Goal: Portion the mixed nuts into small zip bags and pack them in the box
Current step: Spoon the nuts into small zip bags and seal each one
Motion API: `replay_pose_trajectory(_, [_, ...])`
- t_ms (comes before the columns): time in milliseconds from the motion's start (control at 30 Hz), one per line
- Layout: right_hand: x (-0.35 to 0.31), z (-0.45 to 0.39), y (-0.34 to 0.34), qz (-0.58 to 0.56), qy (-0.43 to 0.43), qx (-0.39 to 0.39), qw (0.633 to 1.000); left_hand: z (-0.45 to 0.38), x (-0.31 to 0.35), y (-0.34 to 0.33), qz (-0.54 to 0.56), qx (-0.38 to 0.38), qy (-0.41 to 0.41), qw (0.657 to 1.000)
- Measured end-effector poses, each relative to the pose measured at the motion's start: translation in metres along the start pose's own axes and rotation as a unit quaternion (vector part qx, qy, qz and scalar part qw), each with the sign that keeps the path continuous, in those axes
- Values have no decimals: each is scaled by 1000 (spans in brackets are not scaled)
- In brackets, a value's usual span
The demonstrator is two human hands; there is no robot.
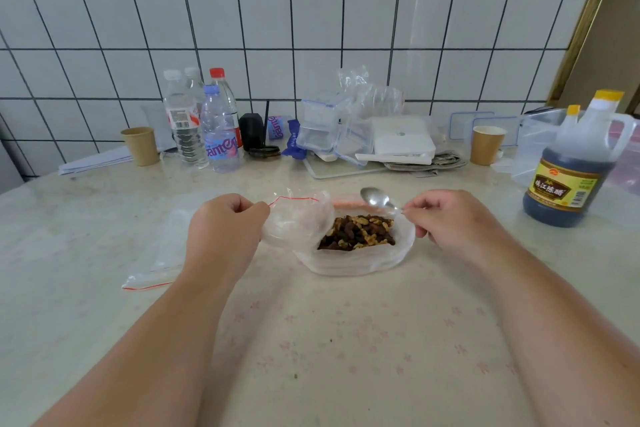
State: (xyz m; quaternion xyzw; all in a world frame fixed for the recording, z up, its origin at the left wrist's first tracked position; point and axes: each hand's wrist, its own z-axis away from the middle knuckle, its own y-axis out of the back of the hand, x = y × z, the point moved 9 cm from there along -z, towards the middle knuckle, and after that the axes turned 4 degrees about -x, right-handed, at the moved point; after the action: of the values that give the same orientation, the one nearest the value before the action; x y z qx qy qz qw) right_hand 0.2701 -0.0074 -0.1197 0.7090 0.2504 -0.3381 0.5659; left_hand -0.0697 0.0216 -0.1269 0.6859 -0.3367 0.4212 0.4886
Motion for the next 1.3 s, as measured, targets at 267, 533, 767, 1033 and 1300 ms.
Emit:
replay_pose_trajectory(267, [9, -3, -9, -258, -27, -6, 966, 3, 3, -7, -32, -7, -23, 999])
replay_pose_trajectory(533, [17, -7, -6, -320, -16, 81, 944, 7, 5, -16, -40, -35, -35, 998])
replay_pose_trajectory(767, [3, 3, 23, -197, 49, 150, 968, 8, 6, -19, 76, -97, 28, 992])
replay_pose_trajectory(1033, [-6, 4, 16, -74, 59, 140, 986, 38, -2, -65, -26, -300, 71, 951])
replay_pose_trajectory(1300, [16, -4, 14, -208, 4, 141, 968, 39, -13, -76, -71, -305, 58, 948])
